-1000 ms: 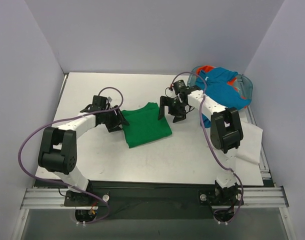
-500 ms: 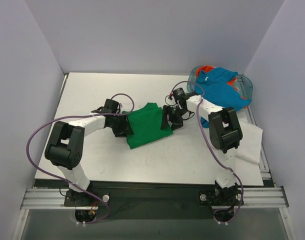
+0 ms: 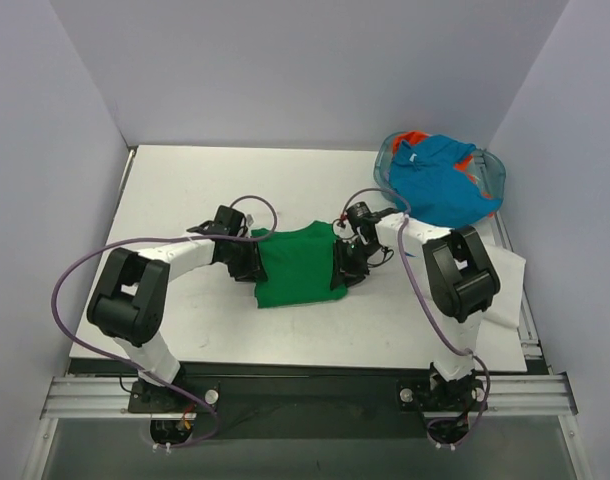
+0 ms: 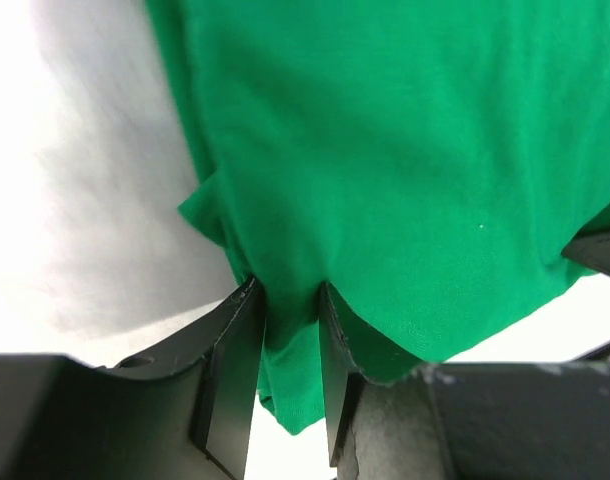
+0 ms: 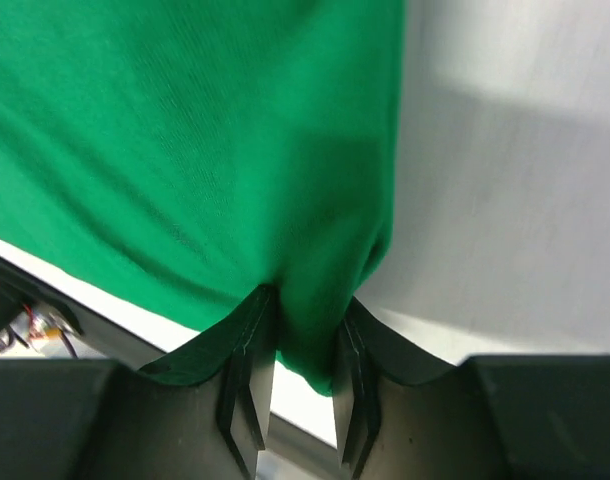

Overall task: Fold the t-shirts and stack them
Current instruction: Smooth out wrinkles on the folded tshirt, then put the neatly folded tshirt into the corner of the board with the right arm

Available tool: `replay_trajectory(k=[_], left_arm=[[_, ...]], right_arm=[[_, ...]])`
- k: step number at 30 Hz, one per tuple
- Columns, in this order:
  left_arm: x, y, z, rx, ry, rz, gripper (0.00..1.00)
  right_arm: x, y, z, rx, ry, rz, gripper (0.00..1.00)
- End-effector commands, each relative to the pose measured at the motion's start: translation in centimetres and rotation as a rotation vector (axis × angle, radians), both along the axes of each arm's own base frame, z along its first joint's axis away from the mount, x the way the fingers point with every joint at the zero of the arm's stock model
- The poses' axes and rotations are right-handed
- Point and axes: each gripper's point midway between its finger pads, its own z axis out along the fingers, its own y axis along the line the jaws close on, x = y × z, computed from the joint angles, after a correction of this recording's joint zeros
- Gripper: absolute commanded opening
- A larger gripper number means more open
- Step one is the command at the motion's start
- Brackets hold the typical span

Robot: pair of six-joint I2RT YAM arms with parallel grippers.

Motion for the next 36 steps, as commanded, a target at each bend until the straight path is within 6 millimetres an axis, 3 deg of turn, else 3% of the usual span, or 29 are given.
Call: replay_trajectory(k=[1, 7, 8, 11, 12, 13, 15, 16, 19, 26, 32, 36], left_arm=[[-3.0, 0.3, 0.4, 0.018, 0.024, -0.058, 0.38], [-7.5, -0.1, 0.4, -0.009, 0.073, -0.099, 0.39], [-7.9, -0.3, 1.1, -0.023, 0.056, -0.105, 0.4], [-9.5, -1.1, 2.4, -0.067, 0.054, -0.125, 0.44], [-9.9, -1.2, 2.8, -0.071, 0.057, -0.122, 0.46], [-10.0, -1.1, 3.2, -0.073, 0.05, -0.121, 0.48], [-10.0, -0.8, 4.5, -0.074, 0.018, -0.111, 0.56], [-9.8, -0.6, 4.9, -0.068, 0.003, -0.109, 0.58], [-8.7, -0.5, 6.1, -0.074, -0.05, -0.094, 0.63], [-5.7, -0.5, 5.0, -0.108, -0.055, -0.061, 0.65], [-3.1, -1.5, 4.6, -0.169, -0.066, -0.056, 0.65], [-2.9, -2.1, 3.3, -0.2, -0.042, -0.065, 0.57]], right_arm=[[-4.7, -2.0, 0.1, -0.083, 0.068, 0.01, 0.25], [-9.0, -3.4, 0.8, -0.116, 0.066, -0.014, 0.24], [-10.3, -3.6, 0.6, -0.127, 0.08, -0.006, 0.24], [-11.2, -3.8, 1.4, -0.125, 0.048, -0.039, 0.29], [-11.6, -4.0, 1.8, -0.116, 0.033, -0.049, 0.34], [-11.7, -4.1, 2.1, -0.109, 0.019, -0.06, 0.49], [-11.4, -4.2, 3.0, -0.088, -0.031, -0.077, 0.68], [-11.5, -4.5, 3.1, -0.091, -0.043, -0.085, 0.83], [-10.6, -5.1, 3.5, -0.062, -0.099, -0.125, 0.99], [-7.0, -3.7, 3.9, 0.094, -0.193, -0.157, 1.0], [-4.6, -2.9, 2.7, 0.19, -0.189, -0.196, 1.0], [-4.3, -3.3, 1.3, 0.181, -0.172, -0.193, 1.0]])
